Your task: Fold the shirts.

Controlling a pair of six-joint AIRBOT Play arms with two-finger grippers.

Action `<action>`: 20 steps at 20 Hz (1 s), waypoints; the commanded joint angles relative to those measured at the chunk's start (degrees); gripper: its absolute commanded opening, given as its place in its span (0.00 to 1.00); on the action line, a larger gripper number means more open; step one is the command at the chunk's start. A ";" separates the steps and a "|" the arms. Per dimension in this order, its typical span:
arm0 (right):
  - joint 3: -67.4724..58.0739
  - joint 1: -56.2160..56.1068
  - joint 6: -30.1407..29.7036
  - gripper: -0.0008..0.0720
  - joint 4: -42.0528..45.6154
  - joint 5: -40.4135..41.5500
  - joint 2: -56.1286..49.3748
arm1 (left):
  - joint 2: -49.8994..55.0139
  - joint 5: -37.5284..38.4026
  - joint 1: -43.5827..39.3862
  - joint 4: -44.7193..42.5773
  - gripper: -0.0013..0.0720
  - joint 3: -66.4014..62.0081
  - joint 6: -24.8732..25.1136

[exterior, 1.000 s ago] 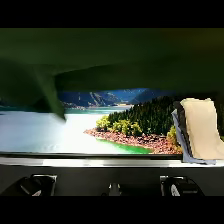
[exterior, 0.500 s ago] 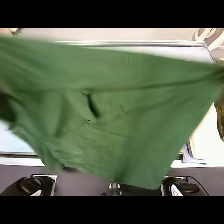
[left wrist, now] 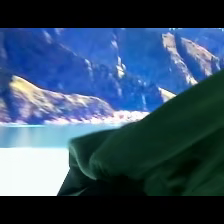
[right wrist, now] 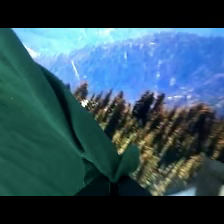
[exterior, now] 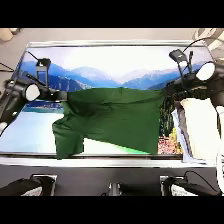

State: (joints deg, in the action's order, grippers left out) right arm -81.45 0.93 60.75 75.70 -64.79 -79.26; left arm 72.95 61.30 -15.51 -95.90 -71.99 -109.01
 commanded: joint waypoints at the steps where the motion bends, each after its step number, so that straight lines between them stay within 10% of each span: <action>1: 0.63 -0.02 1.18 0.04 -5.35 5.05 -5.03 | 7.91 -2.84 5.81 9.27 0.06 -3.28 -0.28; 3: 0.63 -0.02 1.18 0.17 -6.14 3.37 -6.99 | 9.97 -2.25 7.39 11.45 0.23 -4.17 2.38; 5: 0.61 0.00 0.72 0.66 -6.36 2.69 -7.91 | 11.34 1.33 8.09 12.83 0.80 -4.26 10.71; 7: 0.59 1.25 0.09 0.75 -2.91 -4.44 -6.56 | 11.17 9.31 9.70 6.67 0.81 -4.83 20.26; 10: 2.36 5.62 -3.76 0.74 1.49 -14.36 -5.03 | 10.69 19.63 15.30 -0.94 0.73 -4.50 21.59; 12: 7.48 7.63 -6.91 0.68 1.36 -19.67 -3.76 | 10.75 20.63 20.06 6.78 0.56 -2.05 21.66; 20: 30.29 7.85 -10.91 0.69 -3.30 -17.77 7.45 | 13.77 16.48 23.67 16.44 0.58 7.13 27.50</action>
State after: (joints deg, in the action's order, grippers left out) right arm -56.84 8.58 51.11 73.65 -82.08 -74.65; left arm 85.60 78.65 7.62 -81.73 -67.09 -83.81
